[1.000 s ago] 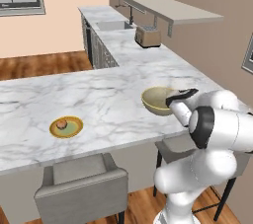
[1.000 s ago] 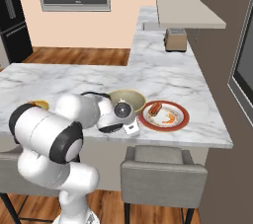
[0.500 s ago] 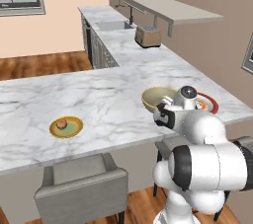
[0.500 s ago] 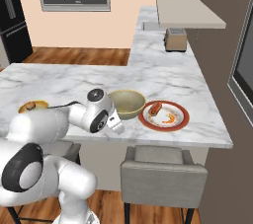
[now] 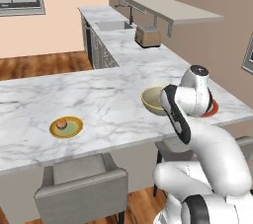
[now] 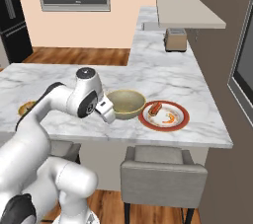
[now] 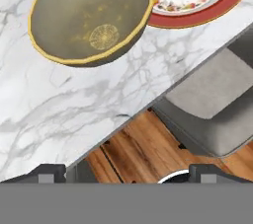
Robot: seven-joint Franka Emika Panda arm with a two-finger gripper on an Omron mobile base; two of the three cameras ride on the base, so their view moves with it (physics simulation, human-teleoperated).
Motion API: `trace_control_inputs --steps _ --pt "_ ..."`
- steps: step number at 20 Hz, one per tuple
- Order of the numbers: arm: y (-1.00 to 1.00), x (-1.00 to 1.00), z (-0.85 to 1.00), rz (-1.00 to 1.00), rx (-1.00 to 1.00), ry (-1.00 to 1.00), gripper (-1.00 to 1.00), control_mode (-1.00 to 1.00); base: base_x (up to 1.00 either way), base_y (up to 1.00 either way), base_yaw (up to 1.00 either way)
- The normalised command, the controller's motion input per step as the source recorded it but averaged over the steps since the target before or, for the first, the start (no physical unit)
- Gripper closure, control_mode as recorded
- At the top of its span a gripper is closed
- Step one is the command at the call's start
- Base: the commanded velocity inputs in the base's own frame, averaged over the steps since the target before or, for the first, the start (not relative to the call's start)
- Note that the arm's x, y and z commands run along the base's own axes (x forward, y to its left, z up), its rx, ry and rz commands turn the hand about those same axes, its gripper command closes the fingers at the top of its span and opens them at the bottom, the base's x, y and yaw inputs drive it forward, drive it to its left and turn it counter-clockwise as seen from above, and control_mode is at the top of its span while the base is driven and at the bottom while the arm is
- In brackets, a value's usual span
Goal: Take the smaller bowl and place it next to the appetizer plate on the dining counter , and place the larger bowl next to the plate with cooked food.
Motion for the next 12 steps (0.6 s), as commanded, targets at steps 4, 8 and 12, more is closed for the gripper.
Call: trace_control_inputs --steps 4,8,12 --pt "0.46 -0.77 0.06 0.22 -0.19 0.02 -1.00 -1.00 0.00 0.00 0.00" --pt "-0.07 -0.08 -0.23 0.01 0.00 0.00 -1.00 -1.00 0.00 0.00 0.00" --pt "0.00 0.00 -0.06 0.02 0.00 0.00 -1.00 1.00 -0.19 0.00 0.28"
